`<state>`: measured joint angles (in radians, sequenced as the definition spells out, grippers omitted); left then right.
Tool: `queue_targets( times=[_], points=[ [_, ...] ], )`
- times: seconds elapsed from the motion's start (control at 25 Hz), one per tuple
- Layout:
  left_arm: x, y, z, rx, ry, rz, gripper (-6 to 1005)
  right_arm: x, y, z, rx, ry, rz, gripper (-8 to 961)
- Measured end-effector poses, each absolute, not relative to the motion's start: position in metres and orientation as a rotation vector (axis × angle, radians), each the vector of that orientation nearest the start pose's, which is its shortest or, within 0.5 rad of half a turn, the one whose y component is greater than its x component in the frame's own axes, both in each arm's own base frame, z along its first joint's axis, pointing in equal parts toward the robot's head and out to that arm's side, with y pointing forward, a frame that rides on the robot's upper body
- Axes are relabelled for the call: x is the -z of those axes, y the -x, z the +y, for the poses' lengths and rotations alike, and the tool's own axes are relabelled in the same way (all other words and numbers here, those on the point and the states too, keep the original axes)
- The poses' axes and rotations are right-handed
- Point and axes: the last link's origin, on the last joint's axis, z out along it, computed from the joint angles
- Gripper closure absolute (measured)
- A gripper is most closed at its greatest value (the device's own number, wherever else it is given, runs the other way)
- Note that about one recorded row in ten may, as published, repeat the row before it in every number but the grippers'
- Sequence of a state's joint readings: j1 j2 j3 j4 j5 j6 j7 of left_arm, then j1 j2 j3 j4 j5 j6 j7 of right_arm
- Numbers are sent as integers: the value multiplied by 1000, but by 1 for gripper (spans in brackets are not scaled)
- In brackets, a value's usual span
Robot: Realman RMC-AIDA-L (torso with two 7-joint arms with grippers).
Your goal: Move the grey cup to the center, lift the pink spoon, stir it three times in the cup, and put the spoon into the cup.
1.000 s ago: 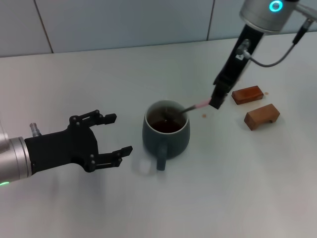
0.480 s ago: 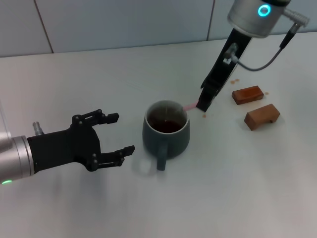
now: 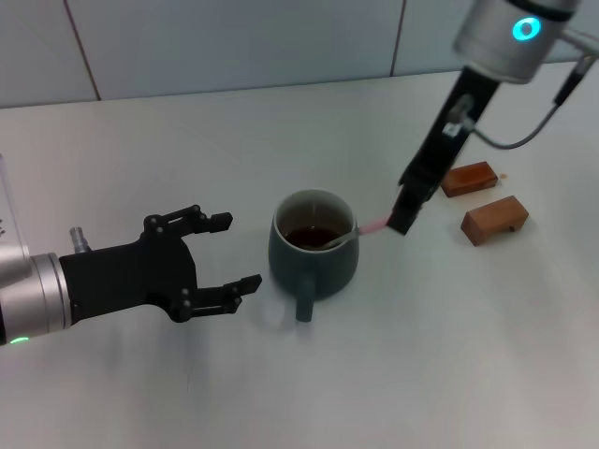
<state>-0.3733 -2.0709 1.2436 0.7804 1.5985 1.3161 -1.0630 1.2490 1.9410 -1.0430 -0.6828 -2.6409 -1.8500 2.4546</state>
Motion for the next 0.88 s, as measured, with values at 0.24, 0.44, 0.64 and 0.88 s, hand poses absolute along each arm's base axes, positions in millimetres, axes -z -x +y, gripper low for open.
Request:
queue_targets(
  times=[0.24,0.44,0.64,0.88],
  points=[
    [36,245,317,595,2735,-87,170,-17,-81,418,741,2808,951,789],
    [35,245,317,595,2733,-88,170,-21,-82,420,710,2776,958,788],
    [34,245,318,595,2729,-89,170,-19,-84,415,653,2769,914,786],
    [31,248,318,596,2714,-102,170,-38,-93,405,425,2739,833,578]
  ],
)
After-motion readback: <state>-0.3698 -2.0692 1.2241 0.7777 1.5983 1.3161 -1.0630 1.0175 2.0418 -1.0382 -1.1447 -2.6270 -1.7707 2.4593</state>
